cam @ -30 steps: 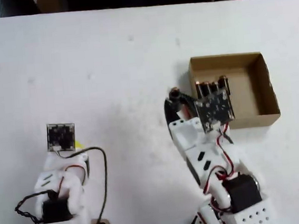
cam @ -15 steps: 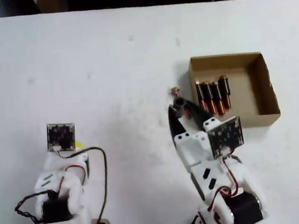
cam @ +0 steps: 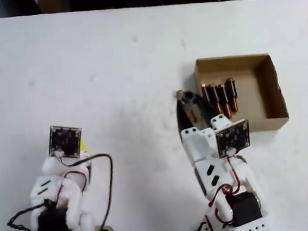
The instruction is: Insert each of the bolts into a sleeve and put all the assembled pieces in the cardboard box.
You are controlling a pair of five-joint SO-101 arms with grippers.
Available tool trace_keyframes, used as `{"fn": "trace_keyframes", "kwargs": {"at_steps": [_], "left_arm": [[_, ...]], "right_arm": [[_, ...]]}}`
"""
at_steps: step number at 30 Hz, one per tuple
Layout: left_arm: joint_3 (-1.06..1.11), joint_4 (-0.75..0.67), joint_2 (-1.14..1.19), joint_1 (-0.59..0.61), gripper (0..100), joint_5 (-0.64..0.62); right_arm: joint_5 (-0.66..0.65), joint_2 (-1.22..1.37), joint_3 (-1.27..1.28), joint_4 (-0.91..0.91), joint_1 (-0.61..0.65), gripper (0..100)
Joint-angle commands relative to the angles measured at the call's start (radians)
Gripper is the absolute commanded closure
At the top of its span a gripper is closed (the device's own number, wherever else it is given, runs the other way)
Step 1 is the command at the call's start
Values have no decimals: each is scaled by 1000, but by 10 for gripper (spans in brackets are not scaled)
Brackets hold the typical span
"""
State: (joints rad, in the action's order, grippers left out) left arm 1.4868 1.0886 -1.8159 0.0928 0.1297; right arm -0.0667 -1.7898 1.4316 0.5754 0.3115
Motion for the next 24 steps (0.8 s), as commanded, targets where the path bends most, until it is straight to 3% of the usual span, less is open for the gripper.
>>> {"fn": "trace_keyframes", "kwargs": {"at_steps": [1,6,12,24], "left_arm": [[-100,25,-5,-31,976,8],[-114,17,31,-31,976,21],[-242,-48,298,-38,976,14],[-635,-40,839,-266,976,-95]], "right_arm": [[-11,-15,-15,-30,-44,981],[-8,-16,-46,-27,-107,981],[-3,-16,-51,-27,-171,981],[-3,-16,-49,-35,-421,981]]}}
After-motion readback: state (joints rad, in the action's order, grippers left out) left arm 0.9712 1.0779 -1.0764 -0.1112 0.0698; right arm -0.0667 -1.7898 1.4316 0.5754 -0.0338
